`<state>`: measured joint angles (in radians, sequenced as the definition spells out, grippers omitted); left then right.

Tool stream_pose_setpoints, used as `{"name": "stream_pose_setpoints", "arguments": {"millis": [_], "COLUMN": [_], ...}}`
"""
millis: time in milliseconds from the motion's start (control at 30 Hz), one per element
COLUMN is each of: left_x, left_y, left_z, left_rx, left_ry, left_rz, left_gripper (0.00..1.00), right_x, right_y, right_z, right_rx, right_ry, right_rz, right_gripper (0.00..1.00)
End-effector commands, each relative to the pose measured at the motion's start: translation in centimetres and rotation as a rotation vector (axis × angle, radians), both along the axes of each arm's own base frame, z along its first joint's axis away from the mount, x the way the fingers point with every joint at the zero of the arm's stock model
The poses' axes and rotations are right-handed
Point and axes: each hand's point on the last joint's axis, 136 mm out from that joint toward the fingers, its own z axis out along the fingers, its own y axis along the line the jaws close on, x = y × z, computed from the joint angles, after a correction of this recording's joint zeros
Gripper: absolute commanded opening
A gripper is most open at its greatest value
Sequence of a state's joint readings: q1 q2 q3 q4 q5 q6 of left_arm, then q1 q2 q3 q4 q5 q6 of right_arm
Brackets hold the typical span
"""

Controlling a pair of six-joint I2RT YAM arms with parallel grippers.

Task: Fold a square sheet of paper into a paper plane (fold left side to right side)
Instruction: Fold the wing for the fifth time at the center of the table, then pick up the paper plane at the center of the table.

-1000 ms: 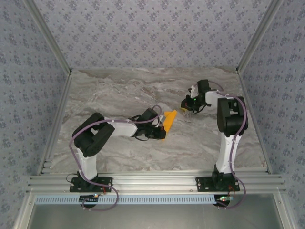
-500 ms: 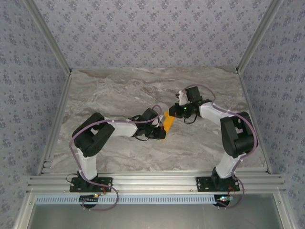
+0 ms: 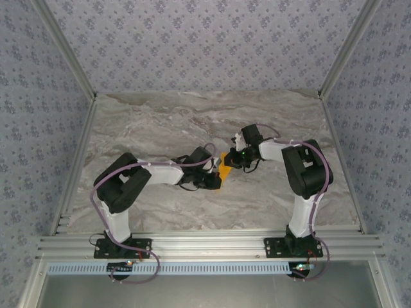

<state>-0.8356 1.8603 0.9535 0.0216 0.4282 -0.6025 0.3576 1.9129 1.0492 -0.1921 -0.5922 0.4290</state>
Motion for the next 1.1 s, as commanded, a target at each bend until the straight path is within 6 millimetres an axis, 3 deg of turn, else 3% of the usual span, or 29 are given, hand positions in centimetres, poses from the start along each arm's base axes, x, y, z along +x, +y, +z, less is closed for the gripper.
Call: {"name": "stream_pose_setpoints", "arguments": {"millis": [0,267,467,567,633,667,700,800,933,1067], "left_x": [-4.7,-6.7,-6.4,-5.3,-4.3,-3.6,-3.0,-0.8,1.4,2.4], "left_y": [3.7,4.4,4.5,5.0,5.6,5.9,6.3,7.8,10.0,12.0], "left_z": [-3.0,-2.2,0.2,1.8,2.9,3.6,4.1,5.4,7.0,8.3], "left_rx": [0.161,0.121,0.069,0.065,0.070,0.071,0.079,0.116,0.168,0.166], "left_ry": [0.131,0.139,0.088,0.028,-0.032,-0.069,-0.107,-0.210,-0.326,-0.405], "left_rz": [-0.055,-0.067,-0.058,-0.018,0.021,0.049,0.077,0.182,0.297,0.406], "left_gripper": [0.03,0.03,0.03,0.06,0.09,0.11,0.14,0.15,0.21,0.38], "right_x": [-0.5,0.4,2.9,3.6,3.4,3.1,2.5,0.7,-1.4,-2.4], "right_y": [-1.9,-1.5,-1.1,-1.8,-2.6,-3.1,-3.4,-4.1,-3.8,-3.2], "right_z": [-2.8,-1.3,3.1,6.3,7.9,8.6,9.0,9.5,8.6,7.2], "right_rx": [-0.102,-0.070,-0.044,-0.091,-0.153,-0.200,-0.240,-0.369,-0.465,-0.568], "right_ry": [0.054,0.012,-0.095,-0.182,-0.228,-0.247,-0.257,-0.271,-0.254,-0.241], "right_rz": [-0.026,-0.016,-0.005,-0.029,-0.055,-0.073,-0.085,-0.146,-0.216,-0.219], "right_gripper": [0.07,0.08,0.13,0.31,0.58,0.93,1.00,1.00,1.00,1.00]}}
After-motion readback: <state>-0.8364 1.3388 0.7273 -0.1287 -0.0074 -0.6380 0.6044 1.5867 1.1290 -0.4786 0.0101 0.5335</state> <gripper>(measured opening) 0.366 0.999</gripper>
